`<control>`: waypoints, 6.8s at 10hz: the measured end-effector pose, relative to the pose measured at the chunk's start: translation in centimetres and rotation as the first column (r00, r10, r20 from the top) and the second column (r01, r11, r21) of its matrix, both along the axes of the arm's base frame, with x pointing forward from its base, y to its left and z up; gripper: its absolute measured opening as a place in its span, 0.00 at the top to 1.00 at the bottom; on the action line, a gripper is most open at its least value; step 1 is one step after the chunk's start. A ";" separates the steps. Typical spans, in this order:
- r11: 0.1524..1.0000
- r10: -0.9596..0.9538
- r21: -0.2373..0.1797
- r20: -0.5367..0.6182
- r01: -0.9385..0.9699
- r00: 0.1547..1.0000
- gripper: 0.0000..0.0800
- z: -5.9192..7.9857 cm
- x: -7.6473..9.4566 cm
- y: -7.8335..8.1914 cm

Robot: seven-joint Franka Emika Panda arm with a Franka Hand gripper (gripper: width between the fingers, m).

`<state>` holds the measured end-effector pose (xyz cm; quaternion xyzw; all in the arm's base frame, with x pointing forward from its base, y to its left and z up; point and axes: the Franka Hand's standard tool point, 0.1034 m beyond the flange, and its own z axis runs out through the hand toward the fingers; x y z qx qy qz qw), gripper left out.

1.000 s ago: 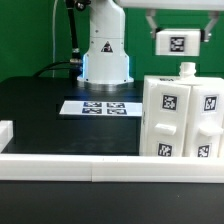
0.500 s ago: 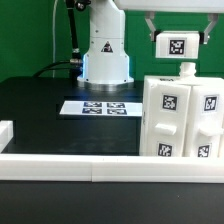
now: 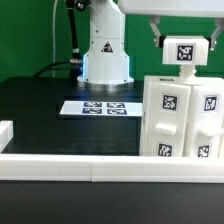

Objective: Assemble cabinet

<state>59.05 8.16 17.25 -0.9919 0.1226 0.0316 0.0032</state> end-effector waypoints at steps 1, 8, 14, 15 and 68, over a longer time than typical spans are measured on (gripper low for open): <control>1.000 0.006 0.000 0.008 -0.006 1.000 0.30 0.0 0.3 0.0; 0.999 0.045 -0.004 0.016 -0.044 0.999 0.30 -1.2 0.5 0.2; 0.999 0.036 -0.001 0.084 -0.036 0.996 0.30 -1.2 0.6 0.2; 1.000 0.017 -0.001 0.084 -0.017 0.996 0.30 -1.2 0.6 0.2; 0.974 0.209 0.060 0.156 -0.221 0.965 0.00 1.6 2.7 1.9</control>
Offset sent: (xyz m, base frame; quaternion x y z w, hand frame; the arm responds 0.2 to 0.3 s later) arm -0.0016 0.0052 -0.0117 -0.0145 0.0103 -0.0160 0.9997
